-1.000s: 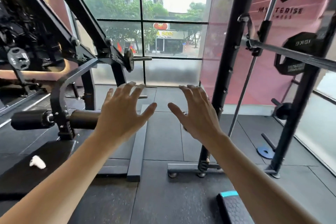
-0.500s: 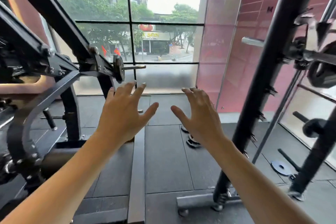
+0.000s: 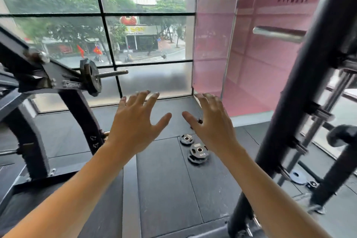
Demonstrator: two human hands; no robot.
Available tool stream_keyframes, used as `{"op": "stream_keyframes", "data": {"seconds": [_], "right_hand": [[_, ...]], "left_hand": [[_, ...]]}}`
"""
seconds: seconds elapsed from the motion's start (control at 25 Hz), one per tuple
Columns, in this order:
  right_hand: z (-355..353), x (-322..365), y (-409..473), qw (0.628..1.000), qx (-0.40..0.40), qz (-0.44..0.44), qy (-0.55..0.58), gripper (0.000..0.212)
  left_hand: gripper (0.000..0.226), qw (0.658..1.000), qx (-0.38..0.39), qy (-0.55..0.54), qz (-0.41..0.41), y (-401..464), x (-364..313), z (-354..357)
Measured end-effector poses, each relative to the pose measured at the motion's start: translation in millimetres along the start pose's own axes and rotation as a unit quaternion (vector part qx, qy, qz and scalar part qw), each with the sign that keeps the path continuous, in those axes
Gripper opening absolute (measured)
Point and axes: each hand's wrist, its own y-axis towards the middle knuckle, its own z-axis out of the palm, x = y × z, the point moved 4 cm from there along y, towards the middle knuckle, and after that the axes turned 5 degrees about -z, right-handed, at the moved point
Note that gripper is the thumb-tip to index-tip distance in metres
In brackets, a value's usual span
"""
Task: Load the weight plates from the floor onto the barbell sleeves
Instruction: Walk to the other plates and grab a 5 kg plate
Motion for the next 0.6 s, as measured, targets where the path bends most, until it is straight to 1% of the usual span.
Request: {"op": "stream_keyframes", "data": {"seconds": [0.24,0.44,0.6], "right_hand": [[47,-96,132,0.999,-0.003,0.031,-0.005,0.082],[87,-170,197,0.997,0.004,0.073,-0.021,0.085],[120,-220,238,0.994,0.007,0.102,-0.048,0.082]], "left_hand": [[0.083,1.000,0.002,-0.009,0.013,162,-7,71],[0.083,0.998,0.018,-0.026,0.047,255,-20,141],[0.082,0.995,0.030,-0.052,0.081,327,-18,206]]}}
